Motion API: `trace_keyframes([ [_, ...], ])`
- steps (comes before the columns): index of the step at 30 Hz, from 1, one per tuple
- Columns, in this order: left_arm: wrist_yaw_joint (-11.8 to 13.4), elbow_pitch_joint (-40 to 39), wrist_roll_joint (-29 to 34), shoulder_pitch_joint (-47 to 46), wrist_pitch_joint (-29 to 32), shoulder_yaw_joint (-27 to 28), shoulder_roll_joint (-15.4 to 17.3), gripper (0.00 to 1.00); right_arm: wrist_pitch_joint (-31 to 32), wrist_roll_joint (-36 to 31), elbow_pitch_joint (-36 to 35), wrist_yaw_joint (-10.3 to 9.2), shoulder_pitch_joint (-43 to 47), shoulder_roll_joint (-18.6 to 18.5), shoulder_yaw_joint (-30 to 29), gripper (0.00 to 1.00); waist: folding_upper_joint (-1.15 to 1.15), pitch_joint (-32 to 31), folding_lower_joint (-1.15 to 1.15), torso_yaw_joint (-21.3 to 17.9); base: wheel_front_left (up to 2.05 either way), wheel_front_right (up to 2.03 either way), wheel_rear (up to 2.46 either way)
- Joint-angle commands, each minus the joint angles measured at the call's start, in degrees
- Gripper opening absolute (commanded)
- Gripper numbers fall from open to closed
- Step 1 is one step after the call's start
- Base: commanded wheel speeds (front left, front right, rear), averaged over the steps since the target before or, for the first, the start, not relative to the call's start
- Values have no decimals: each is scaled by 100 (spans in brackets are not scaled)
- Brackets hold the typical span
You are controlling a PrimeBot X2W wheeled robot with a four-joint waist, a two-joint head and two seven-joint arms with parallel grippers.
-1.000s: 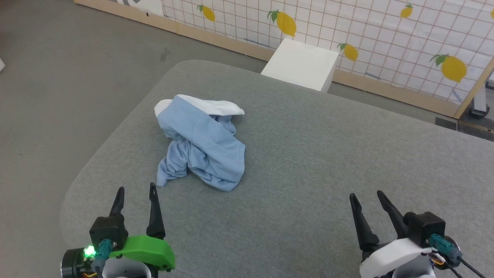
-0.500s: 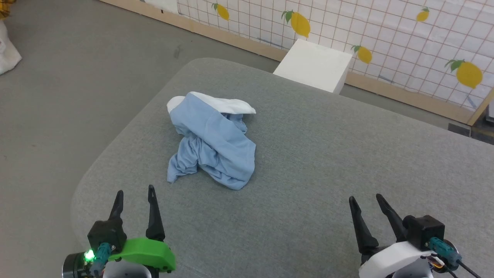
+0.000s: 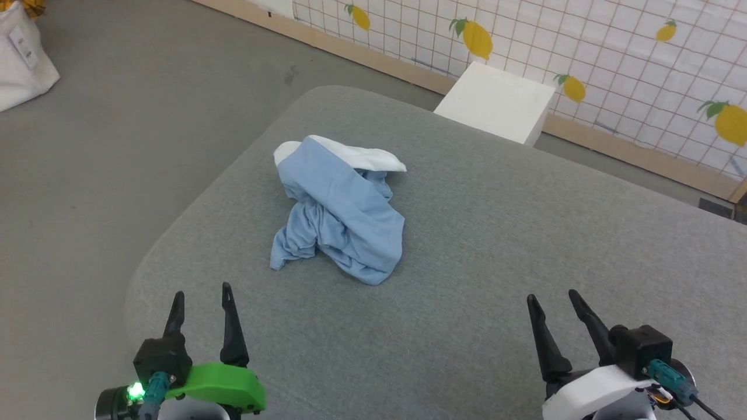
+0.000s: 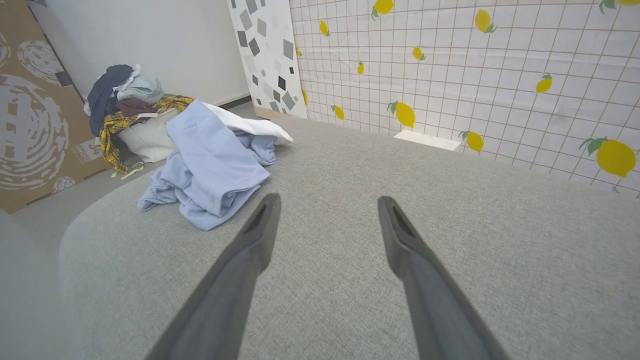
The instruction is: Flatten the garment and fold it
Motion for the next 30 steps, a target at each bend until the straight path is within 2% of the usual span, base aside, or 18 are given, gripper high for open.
trace_keyframes([
  [1, 49, 29, -55, 97, -67, 0, 7, 100, -19, -4, -30, -8, 97, 4, 5, 100, 0, 7, 0, 33, 0, 0, 0],
  [8, 97, 98, -159, 100, -146, 5, 6, 100, 4, 45, -91, -9, 106, 4, 30, 100, 0, 38, 0, 85, 0, 0, 0],
  [12, 47, 135, -222, 1, -146, -15, 8, 100, 55, -5, -192, -9, 49, 4, 14, 100, 0, 135, 0, -13, 0, 0, 0],
  [16, -135, 207, -368, -340, -63, -81, 14, 100, 122, -80, -334, -9, -47, 4, -34, 100, 0, 285, 0, -127, 0, 0, 0],
  [20, -412, 455, -560, -1058, 184, -154, 82, 100, 224, -260, -537, -9, -201, 4, -82, 100, 0, 551, 0, -309, 0, 0, 0],
  [24, -693, 1024, -824, -2019, 709, -148, 195, 100, 394, -442, -773, -9, -387, 4, -109, 100, 0, 926, 0, -600, 0, 0, 0],
  [27, -872, 1658, -1248, -2814, 1457, -41, 211, 100, 511, -581, -986, -9, -488, 4, -180, 100, 0, 1253, 0, -818, 0, 0, 0],
  [30, -827, 2385, -1684, -3452, 2474, 114, 243, 100, 590, -663, -1105, -9, -518, 4, -228, 100, 0, 1503, 0, -1056, 0, 0, 0],
])
